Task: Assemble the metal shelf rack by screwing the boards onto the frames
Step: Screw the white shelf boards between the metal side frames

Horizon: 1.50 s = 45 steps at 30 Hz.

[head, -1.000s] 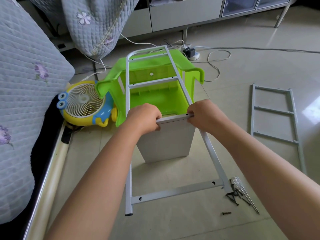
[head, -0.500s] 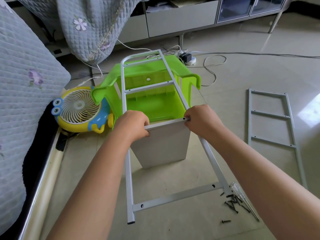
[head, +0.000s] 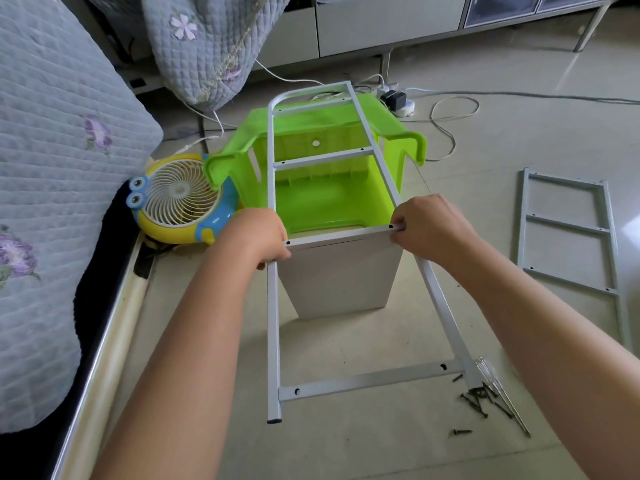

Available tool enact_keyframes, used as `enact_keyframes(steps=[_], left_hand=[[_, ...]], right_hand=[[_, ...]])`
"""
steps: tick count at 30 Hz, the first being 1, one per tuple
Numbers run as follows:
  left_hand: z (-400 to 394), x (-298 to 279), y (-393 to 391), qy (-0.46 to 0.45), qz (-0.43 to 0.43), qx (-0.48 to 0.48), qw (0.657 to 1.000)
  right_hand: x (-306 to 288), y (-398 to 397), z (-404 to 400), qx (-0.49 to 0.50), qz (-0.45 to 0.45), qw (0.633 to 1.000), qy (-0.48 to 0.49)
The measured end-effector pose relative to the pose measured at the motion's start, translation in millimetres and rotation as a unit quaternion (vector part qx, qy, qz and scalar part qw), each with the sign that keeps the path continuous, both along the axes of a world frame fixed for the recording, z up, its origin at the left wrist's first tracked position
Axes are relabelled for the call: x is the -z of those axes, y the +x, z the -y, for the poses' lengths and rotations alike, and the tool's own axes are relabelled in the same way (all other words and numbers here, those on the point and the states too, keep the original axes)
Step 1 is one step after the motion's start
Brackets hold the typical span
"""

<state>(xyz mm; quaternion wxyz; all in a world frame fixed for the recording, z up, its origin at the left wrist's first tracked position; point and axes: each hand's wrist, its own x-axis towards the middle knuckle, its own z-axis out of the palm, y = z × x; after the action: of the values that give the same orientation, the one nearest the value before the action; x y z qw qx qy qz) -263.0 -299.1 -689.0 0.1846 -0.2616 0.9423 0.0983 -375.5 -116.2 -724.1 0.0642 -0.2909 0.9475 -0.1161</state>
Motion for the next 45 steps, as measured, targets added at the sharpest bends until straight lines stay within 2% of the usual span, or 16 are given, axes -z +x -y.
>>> enact_keyframes(steps=[7,17,22,32,45], left_hand=[[-1,-1,0,0.007,0.018,0.017,1.000],[4,11,-1,-0.104,-0.003,0.035,0.994],[6,16,-1,-0.126,-0.005,0.046,0.991],[12,18,-1,-0.132,0.009,0.051,0.990],[19,14,-7,-0.068,-0.013,-0.003,0.998]], right_hand=[[-3,3,-2,0.000,0.000,1.000,0.001],[-4,2,3,-0.014,-0.006,1.000,0.009],[-6,1,6,-0.019,0.004,0.999,0.025],[-8,5,11,-0.019,-0.021,0.999,0.028],[-7,4,11,-0.031,-0.020,0.999,0.037]])
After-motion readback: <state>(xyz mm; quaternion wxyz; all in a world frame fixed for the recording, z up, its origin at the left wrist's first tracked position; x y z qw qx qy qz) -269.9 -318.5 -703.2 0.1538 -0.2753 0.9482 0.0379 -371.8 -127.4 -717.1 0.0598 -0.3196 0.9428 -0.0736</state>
